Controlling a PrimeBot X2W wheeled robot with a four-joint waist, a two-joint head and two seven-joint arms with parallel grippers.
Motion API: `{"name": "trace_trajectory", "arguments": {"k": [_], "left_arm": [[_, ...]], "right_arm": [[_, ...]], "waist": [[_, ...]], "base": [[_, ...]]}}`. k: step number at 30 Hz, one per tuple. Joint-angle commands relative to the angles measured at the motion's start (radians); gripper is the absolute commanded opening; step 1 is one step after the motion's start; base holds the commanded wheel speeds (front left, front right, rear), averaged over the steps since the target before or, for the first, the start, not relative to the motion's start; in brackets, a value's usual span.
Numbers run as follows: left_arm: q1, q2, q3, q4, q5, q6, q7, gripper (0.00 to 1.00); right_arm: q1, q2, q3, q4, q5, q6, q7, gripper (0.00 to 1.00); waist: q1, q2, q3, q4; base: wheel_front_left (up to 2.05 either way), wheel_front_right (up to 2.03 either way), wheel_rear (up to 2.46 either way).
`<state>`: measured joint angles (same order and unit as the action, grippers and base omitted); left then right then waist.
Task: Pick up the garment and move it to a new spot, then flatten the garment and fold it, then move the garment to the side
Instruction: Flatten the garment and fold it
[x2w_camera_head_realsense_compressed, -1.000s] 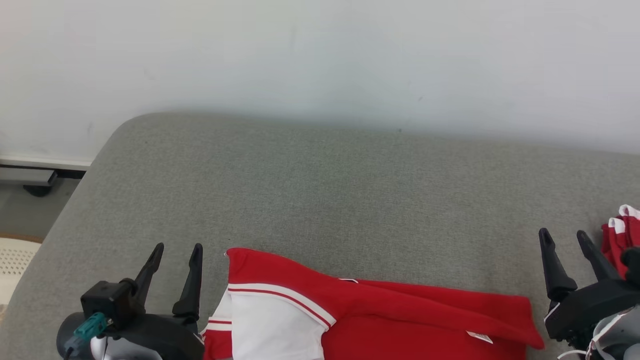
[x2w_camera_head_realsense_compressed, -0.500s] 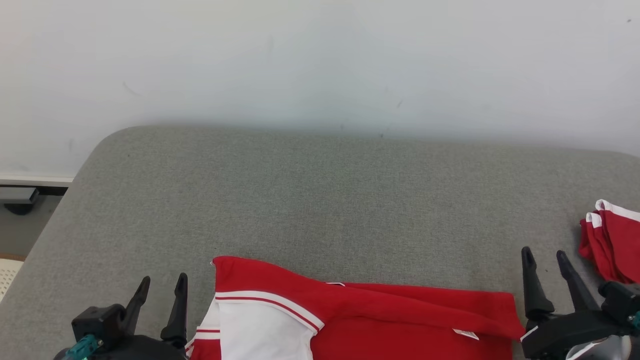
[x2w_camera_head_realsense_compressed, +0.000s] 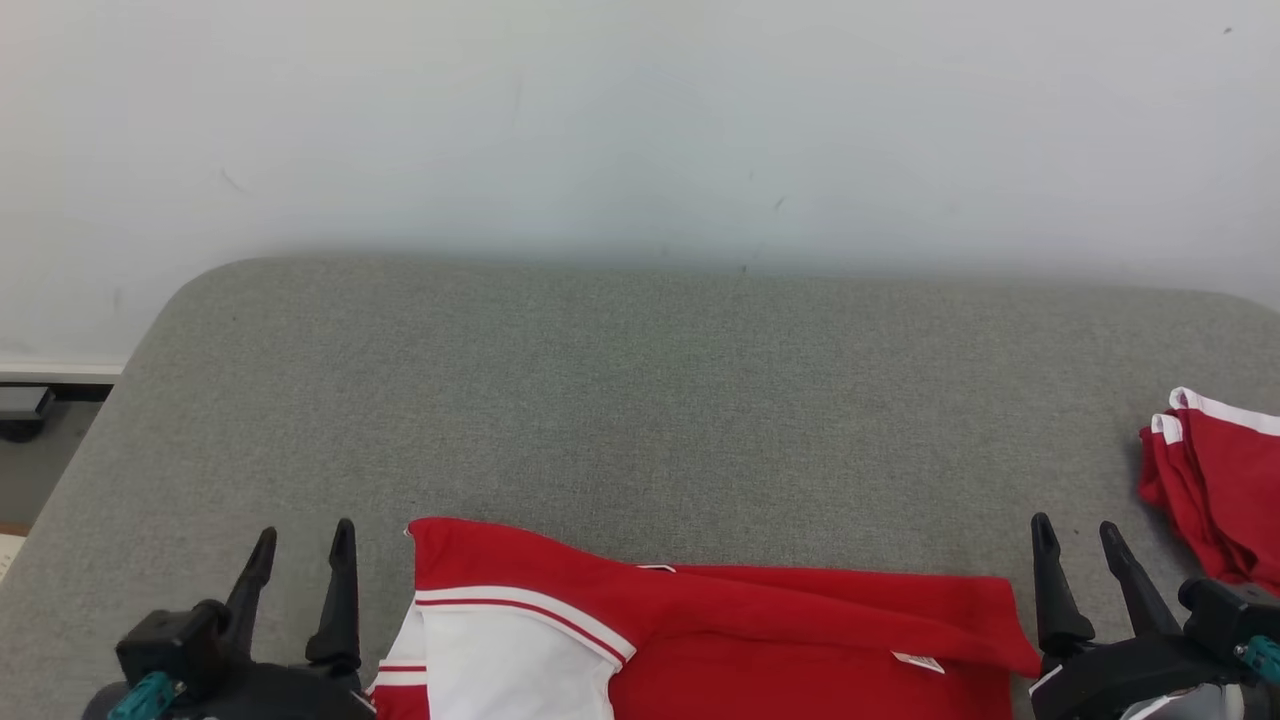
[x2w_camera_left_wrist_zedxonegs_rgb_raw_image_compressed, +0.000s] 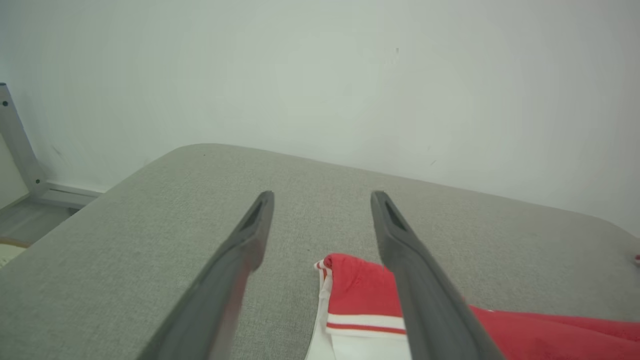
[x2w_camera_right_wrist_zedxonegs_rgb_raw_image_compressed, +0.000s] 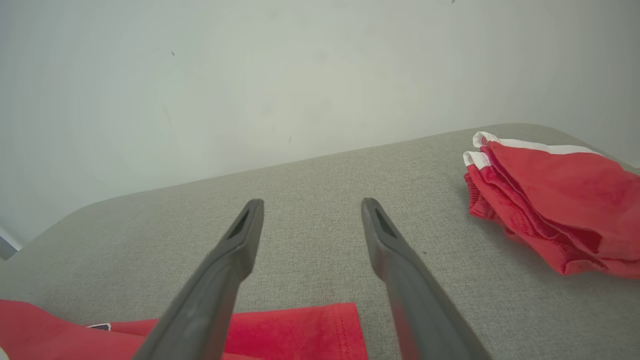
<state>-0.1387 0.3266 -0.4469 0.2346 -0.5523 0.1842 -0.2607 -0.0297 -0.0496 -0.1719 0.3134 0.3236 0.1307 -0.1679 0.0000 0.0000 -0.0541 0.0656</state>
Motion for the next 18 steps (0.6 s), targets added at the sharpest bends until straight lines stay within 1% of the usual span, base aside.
{"name": "trace_trajectory", "arguments": {"k": [1, 3, 8, 14, 18], "left_arm": [[0.023, -0.008, 0.025, -0.017, 0.021, -0.012, -0.006, 1.0], [0.04, -0.024, 0.061, -0.043, 0.047, -0.027, -0.006, 1.0], [0.075, -0.06, 0.119, -0.068, 0.103, -0.082, -0.006, 1.0], [0.103, -0.101, 0.164, -0.065, 0.157, -0.135, -0.006, 1.0], [0.107, -0.121, 0.179, -0.051, 0.189, -0.156, -0.006, 1.0]], "right_arm": [[-0.009, -0.002, -0.003, 0.004, 0.001, 0.0, -0.007, 1.0], [-0.012, -0.002, 0.005, 0.007, 0.009, 0.0, 0.001, 1.0], [-0.013, -0.002, 0.014, 0.01, 0.01, 0.0, 0.014, 1.0], [-0.01, -0.003, 0.031, 0.003, -0.002, 0.0, 0.041, 1.0], [-0.007, -0.003, 0.029, 0.001, -0.001, 0.0, 0.058, 1.0]], "waist": [[0.0, 0.0, 0.0, 0.0], [0.0, 0.0, 0.0, 0.0], [0.0, 0.0, 0.002, 0.003], [0.0, 0.0, 0.008, 0.006], [0.0, 0.0, 0.013, 0.006]], "base": [[0.0, 0.0, 0.0], [0.0, 0.0, 0.0], [0.0, 0.0, 0.0], [0.0, 0.0, 0.0], [0.0, 0.0, 0.0]]}}
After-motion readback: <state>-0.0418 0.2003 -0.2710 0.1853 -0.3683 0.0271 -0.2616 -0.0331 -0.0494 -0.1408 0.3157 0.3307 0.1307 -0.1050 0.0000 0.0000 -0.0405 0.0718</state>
